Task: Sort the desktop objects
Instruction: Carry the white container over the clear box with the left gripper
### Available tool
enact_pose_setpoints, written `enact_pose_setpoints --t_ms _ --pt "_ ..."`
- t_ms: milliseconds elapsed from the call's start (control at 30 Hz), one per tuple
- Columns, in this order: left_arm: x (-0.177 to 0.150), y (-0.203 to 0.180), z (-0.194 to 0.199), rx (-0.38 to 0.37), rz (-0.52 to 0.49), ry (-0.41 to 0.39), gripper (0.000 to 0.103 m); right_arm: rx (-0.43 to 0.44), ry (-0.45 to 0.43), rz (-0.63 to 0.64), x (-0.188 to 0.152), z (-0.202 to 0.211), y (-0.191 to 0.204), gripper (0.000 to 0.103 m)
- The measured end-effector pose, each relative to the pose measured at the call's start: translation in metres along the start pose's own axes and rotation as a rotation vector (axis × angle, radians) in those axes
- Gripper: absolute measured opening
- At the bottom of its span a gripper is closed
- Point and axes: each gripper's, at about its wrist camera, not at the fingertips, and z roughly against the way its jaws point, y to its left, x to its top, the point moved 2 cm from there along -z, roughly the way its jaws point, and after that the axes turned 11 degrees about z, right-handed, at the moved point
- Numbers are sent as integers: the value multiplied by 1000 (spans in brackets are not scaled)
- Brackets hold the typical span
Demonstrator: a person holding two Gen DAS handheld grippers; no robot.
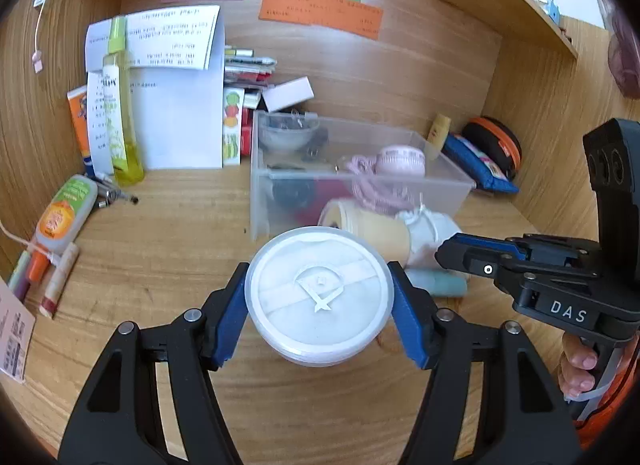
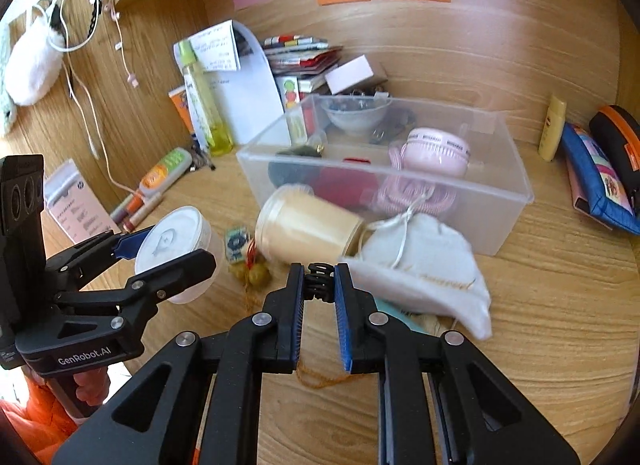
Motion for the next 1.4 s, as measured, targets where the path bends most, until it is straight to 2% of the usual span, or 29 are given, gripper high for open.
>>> enact_pose_setpoints --t_ms 267,667,1033,1400 --pt "26 -3 -7 15 9 -53 65 -11 -58 3 21 9 -12 13" --pt "64 -7 -26 10 -5 -98 65 -19 -71 -31 43 -4 -46 13" --pt "91 -22 -62 -19 -48 -71 65 -6 -65 -35 61 -27 -66 13" --pt "92 -32 -100 -33 -81 0 65 31 -7 -92 59 -57 -87 13"
